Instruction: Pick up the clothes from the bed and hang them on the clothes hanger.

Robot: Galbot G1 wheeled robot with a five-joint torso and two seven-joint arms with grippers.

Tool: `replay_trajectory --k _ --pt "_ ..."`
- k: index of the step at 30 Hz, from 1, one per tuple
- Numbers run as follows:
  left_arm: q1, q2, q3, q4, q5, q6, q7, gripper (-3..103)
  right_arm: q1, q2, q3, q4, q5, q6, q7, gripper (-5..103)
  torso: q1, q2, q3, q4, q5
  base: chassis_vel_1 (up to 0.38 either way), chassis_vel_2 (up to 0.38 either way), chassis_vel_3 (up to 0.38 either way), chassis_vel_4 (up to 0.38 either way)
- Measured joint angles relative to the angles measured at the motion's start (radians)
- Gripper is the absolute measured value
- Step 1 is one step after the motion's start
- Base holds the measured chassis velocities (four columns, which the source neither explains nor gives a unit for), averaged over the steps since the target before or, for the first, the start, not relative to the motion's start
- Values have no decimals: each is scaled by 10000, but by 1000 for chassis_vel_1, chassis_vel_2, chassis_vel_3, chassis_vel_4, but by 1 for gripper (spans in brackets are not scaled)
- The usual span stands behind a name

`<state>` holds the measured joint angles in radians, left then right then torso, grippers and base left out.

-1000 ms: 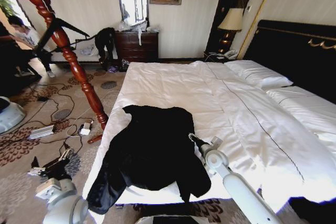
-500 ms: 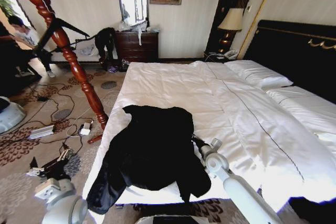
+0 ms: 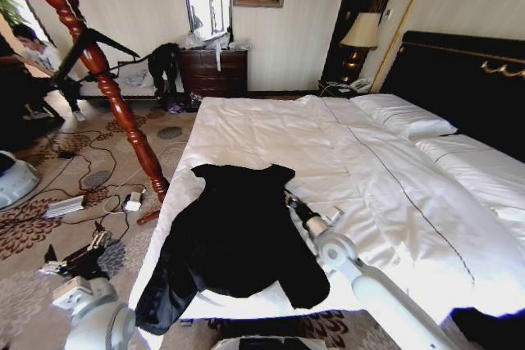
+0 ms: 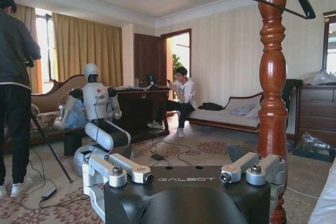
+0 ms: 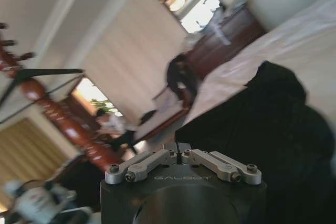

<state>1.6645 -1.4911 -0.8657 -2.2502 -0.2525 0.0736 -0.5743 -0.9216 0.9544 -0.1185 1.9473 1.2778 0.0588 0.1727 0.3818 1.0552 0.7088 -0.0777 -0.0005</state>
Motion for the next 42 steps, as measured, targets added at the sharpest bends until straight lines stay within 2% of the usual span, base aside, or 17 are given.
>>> replay_trajectory --k 4,8,10,11,12,14,18,19,21,23,26,27,30,32,34,36,42 --pt "-136 4 -138 138 -212 79 -45 100 929 490 -1508 -556 -194 219 -505 0 0 0 0 -2 1 0 0 0 0" --pt "-246 67 -284 254 -489 201 -118 100 1564 1311 -2486 -1416 -974 124 -267 0 1 -1 0 -2 2 0 0 0 0" --pt "-310 120 -359 334 -640 277 -165 100 1712 1935 -2800 -1983 -1808 -392 676 -2 2 0 1 0 2 0 0 0 0" --pt "-340 140 -378 379 -683 299 -180 100 1723 2222 -2858 -2220 -2113 -787 1391 3 2 0 1 1 3 0 0 0 0" --pt "-340 140 -378 379 -683 299 -180 100 1723 2222 -2858 -2220 -2113 -787 1391 3 2 0 1 1 3 0 0 0 0" --pt "-380 165 -389 470 -713 314 -194 100 1549 2562 -2777 -2395 -2468 -1560 2691 8 2 -1 1 3 3 0 0 0 0" --pt "-490 169 -282 618 -692 336 -204 100 583 2197 -2201 -1118 -2413 -2514 4089 30 2 0 0 -8 4 0 0 0 0" --pt "-490 169 -282 618 -692 336 -204 100 583 2197 -2201 -1118 -2413 -2514 4089 30 2 0 0 -8 4 0 0 0 0" --pt "-588 170 -149 726 -631 346 -210 100 -106 1760 -1811 379 -1878 -3160 5179 41 2 0 -1 -4 4 0 0 0 0" --pt "-618 170 -108 767 -607 349 -215 100 -417 1551 -1584 1023 -1670 -3352 5432 41 1 0 -1 -5 4 0 0 0 0" --pt "-668 214 -5 901 -569 349 -216 100 -1566 931 -616 2761 -1172 -3450 5728 57 1 1 -1 -1 6 0 0 0 0" --pt "-668 214 -5 901 -569 349 -216 100 -1566 931 -616 2761 -1172 -3450 5728 57 1 1 -1 -1 6 0 0 0 0" --pt "-459 530 174 1107 -498 394 -206 100 -3339 488 1057 3684 -930 -3411 6113 73 0 1 -1 -4 6 0 0 0 0" --pt "-386 597 199 1127 -438 364 -169 100 -3999 465 1722 3820 -1079 -3409 6302 73 -1 1 -2 -4 4 0 0 0 0" --pt "-249 675 232 1104 -370 304 -103 100 -4949 621 2853 4053 -1190 -3519 7081 84 -2 1 -2 -5 5 0 0 0 0" --pt "-136 679 294 970 -327 282 -92 100 -5670 1137 3822 4462 -512 -3635 8336 95 -1 0 -2 -2 6 0 0 0 0" --pt "52 545 480 721 -84 228 -82 100 -6688 2690 4984 4889 507 -3060 9369 100 -3 2 -3 -5 4 0 0 0 0"
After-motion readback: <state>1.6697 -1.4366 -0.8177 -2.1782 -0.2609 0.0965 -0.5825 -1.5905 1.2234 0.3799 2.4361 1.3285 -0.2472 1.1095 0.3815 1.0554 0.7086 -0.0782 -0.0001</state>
